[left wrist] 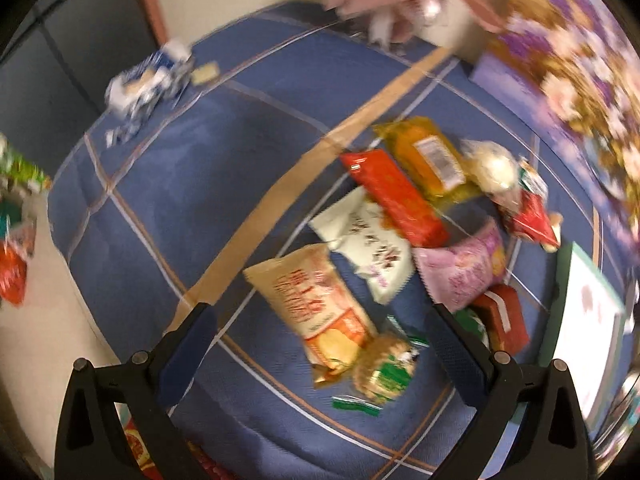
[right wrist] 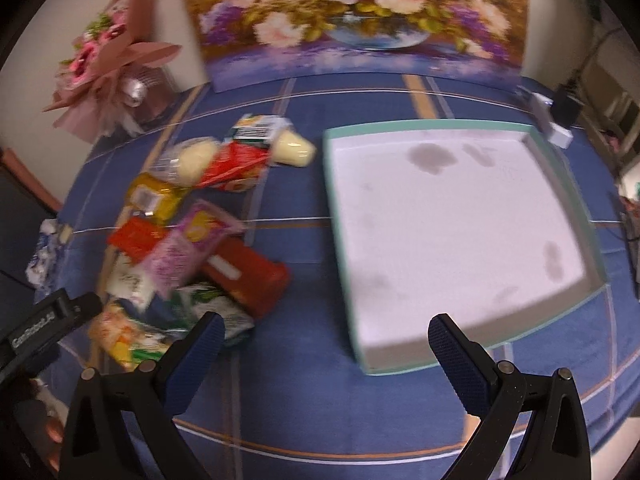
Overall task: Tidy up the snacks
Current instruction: 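Grasp the yellow swiss-roll pack with the left tool while the right tool grasps the green biscuit pack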
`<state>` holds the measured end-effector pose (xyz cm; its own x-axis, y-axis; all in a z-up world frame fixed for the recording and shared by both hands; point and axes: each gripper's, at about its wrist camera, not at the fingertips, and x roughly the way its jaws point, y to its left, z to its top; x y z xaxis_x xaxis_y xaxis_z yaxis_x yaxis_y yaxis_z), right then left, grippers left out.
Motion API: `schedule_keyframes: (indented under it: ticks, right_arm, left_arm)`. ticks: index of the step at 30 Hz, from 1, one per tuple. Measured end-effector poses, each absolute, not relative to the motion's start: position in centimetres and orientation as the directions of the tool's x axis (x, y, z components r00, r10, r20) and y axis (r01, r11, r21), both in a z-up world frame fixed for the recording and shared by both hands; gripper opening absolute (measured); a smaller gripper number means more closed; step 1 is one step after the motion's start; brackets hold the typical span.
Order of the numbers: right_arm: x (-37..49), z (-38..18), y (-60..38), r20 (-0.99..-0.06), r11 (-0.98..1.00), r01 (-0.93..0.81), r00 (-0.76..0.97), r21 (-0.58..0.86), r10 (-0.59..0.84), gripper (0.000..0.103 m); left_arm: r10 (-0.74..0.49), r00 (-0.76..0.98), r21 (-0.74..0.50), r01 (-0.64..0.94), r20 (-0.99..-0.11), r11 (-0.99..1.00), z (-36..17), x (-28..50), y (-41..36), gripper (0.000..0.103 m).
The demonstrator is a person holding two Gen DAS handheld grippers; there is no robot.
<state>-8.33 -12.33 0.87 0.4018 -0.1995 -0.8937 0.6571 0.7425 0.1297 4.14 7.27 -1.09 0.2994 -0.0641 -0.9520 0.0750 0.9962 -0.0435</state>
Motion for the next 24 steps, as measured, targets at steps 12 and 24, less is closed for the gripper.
schedule_keyframes:
  ticks: [12, 24]
  right_arm:
    - [-3.9, -1.6, -8.1, -0.902, 0.846, 0.508, 0.424, 0.160, -0.084, 0.103]
    - [-1.5, -3.7, -6.8, -0.914, 0.861, 0.472, 0.405, 0.188, -0.022, 0.076]
  left_arm:
    - [-0.121, 0.152, -0.134, -0.073, -0.981, 0.988, -5.1, 6.2, 11.1, 0.103]
    - [-0.157, 0.092, -0.161, -0.047, -0.983, 0.986, -7.8, 7.7, 9.9, 0.089]
